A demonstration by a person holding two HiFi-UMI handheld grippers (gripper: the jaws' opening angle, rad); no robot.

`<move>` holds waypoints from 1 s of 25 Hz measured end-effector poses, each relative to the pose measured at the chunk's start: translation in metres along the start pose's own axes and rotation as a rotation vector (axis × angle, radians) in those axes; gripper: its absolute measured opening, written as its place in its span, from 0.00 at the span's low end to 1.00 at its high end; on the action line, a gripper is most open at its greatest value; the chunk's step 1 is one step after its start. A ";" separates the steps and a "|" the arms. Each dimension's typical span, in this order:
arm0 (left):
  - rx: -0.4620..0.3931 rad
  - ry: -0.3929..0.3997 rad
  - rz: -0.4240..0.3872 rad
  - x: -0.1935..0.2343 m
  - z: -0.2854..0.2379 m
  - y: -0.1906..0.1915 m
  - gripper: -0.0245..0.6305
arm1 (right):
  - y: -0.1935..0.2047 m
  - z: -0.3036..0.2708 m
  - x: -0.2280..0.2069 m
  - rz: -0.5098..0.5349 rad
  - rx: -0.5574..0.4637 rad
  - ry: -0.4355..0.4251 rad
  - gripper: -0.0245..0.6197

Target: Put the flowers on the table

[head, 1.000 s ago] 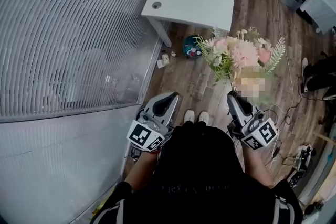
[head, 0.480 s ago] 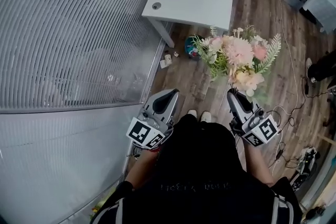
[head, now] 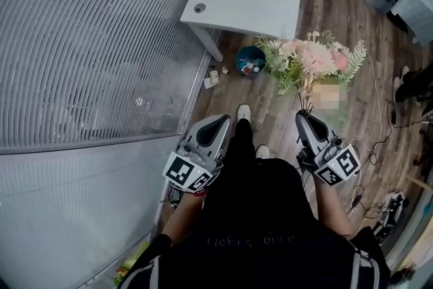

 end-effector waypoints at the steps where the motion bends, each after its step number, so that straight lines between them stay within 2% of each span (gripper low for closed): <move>1: -0.001 0.001 0.001 0.003 -0.003 -0.001 0.07 | -0.001 -0.004 -0.001 -0.001 -0.001 -0.003 0.10; 4: 0.000 0.011 0.004 0.022 -0.020 -0.004 0.07 | -0.002 -0.023 -0.011 0.009 0.003 -0.009 0.10; 10: 0.015 0.047 0.033 0.113 -0.077 -0.030 0.07 | -0.001 -0.116 -0.058 -0.031 0.022 0.008 0.10; 18: 0.011 0.076 0.016 0.120 -0.078 -0.040 0.07 | -0.008 -0.125 -0.052 -0.036 -0.004 0.008 0.10; 25: 0.019 0.108 0.035 0.187 -0.103 -0.065 0.07 | -0.013 -0.194 -0.067 -0.043 0.001 0.026 0.10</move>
Point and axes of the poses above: the fingertips, and each gripper's own axes: z backward along the fingers, x to its left, y out of its underside, the point moved 10 cm from there along z, backward along the fingers, and after that the axes turned 9 degrees about z, right-handed, at the moved point
